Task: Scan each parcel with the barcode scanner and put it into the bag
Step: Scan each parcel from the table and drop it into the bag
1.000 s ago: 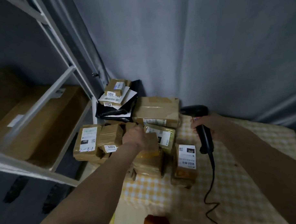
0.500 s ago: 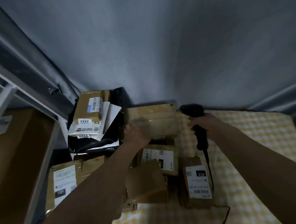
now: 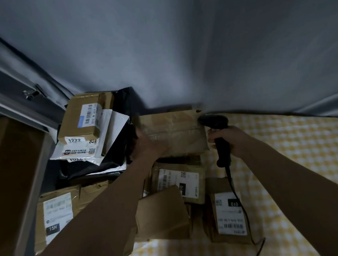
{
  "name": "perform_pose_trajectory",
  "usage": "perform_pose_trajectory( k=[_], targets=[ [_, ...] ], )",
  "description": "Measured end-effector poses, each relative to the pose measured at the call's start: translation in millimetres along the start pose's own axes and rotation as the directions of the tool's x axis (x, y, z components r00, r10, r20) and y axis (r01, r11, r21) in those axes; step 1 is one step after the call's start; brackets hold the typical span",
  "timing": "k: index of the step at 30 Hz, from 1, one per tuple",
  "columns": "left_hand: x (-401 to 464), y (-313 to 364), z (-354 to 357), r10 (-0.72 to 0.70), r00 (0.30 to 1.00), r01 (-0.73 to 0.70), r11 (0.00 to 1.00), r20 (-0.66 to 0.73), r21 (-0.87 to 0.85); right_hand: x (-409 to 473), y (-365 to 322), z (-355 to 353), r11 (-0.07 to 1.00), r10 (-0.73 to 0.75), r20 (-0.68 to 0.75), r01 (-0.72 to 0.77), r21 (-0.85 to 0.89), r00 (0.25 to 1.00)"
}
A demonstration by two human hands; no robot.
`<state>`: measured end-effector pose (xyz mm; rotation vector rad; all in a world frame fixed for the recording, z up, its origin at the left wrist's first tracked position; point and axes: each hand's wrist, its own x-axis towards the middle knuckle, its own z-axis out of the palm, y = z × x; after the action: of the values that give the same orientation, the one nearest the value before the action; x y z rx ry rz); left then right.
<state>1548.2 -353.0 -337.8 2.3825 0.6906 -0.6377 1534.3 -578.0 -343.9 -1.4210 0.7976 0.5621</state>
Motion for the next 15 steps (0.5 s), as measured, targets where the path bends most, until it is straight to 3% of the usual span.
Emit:
perform_pose_trajectory(
  k=[5, 15],
  targets=[
    [-2, 7, 1, 0.014, 0.998, -0.014, 1.000, -0.056, 0.006, -1, -2, 0, 1.000, -0.014, 0.040, 0.014, -0.011, 0.999],
    [-32, 42, 5, 0.289, 0.957, -0.271, 0.925, -0.027, 0.267, -32, -18, -53, 0.987, -0.140, -0.116, 0.148, 0.060, 0.983]
  ],
)
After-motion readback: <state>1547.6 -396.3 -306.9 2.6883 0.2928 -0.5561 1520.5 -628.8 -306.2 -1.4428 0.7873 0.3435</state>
